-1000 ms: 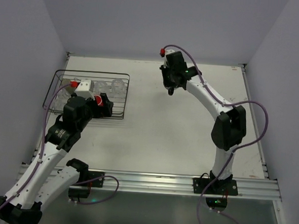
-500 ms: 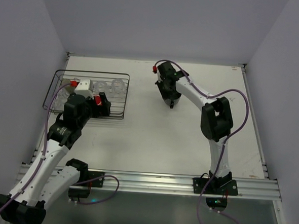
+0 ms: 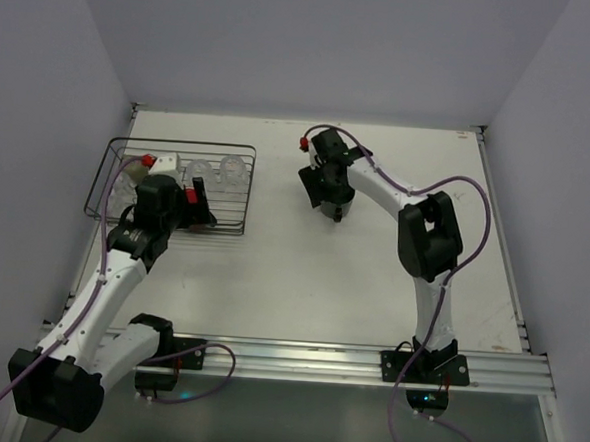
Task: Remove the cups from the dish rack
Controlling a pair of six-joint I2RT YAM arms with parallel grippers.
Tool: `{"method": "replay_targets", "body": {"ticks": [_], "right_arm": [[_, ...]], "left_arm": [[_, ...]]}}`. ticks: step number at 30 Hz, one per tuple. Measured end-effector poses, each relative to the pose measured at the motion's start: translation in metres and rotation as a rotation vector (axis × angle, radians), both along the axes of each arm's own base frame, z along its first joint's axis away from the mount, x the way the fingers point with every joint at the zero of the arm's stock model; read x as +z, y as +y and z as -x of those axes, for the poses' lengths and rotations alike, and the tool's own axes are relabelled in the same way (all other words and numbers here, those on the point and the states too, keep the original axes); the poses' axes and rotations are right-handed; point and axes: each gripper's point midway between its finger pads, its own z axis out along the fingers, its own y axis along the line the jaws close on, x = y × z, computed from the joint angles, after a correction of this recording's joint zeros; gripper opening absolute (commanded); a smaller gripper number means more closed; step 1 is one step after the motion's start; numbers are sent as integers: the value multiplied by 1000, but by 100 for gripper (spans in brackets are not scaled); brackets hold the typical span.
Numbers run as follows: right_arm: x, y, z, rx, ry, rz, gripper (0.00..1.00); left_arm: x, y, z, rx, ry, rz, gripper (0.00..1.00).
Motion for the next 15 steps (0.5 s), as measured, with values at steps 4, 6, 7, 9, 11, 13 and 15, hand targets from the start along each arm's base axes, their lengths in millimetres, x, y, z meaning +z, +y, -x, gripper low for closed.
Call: {"method": "replay_targets", "body": {"ticks": [4, 6, 7, 9, 11, 13, 15], "right_arm": [[24, 0, 6, -5, -45, -49, 90], [48, 1, 13, -6, -89, -104, 97], [63, 1, 17, -5, -118, -139, 99], [94, -1, 30, 0, -181, -211, 99], [125, -3, 43, 4, -251, -293, 99], [146, -4, 58, 16, -303, -361, 99], [161, -4, 73, 38, -334, -422, 99]], "left_arm": [[2, 2, -7, 20, 19, -14, 100], [7, 4, -14, 33, 16, -22, 100], [9, 5, -18, 42, 18, -27, 100], [10, 8, -25, 62, 24, -42, 100], [5, 11, -30, 88, 43, -56, 100], [-4, 14, -34, 110, 72, -59, 100], [-16, 17, -37, 137, 109, -63, 100]]}}
